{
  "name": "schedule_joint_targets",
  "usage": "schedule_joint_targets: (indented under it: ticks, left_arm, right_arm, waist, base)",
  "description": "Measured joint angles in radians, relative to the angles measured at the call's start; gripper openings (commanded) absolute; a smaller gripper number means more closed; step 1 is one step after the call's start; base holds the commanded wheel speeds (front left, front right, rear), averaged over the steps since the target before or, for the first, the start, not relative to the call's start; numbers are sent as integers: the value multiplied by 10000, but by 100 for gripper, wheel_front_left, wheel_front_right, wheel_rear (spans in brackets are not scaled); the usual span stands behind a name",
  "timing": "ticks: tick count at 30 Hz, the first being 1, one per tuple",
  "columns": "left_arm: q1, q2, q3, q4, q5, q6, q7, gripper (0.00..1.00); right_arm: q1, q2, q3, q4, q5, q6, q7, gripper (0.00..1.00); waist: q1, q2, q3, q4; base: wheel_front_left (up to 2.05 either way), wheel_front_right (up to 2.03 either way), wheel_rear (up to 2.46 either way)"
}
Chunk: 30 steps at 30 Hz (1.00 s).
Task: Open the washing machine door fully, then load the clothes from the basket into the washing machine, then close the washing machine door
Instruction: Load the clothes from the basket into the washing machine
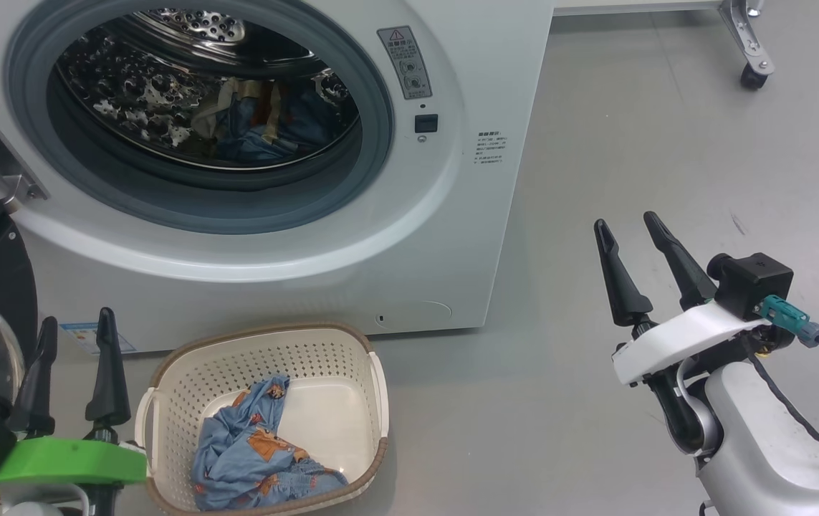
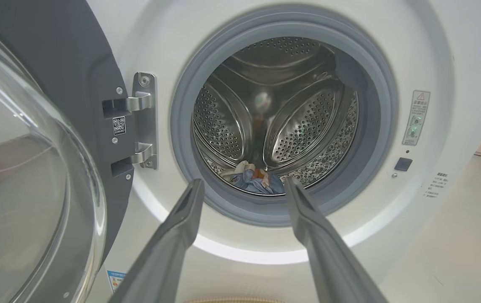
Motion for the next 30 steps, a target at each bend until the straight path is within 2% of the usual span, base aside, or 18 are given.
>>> schedule_joint_targets:
  ticks: [30]
  left_arm:
    - [498, -119, 123, -744, 219, 77, 0, 100]
  right_arm:
    - [-6, 35, 104, -77, 86, 0, 0, 100]
  waist:
    - [0, 0, 495, -132]
  base:
    - [0, 0, 0]
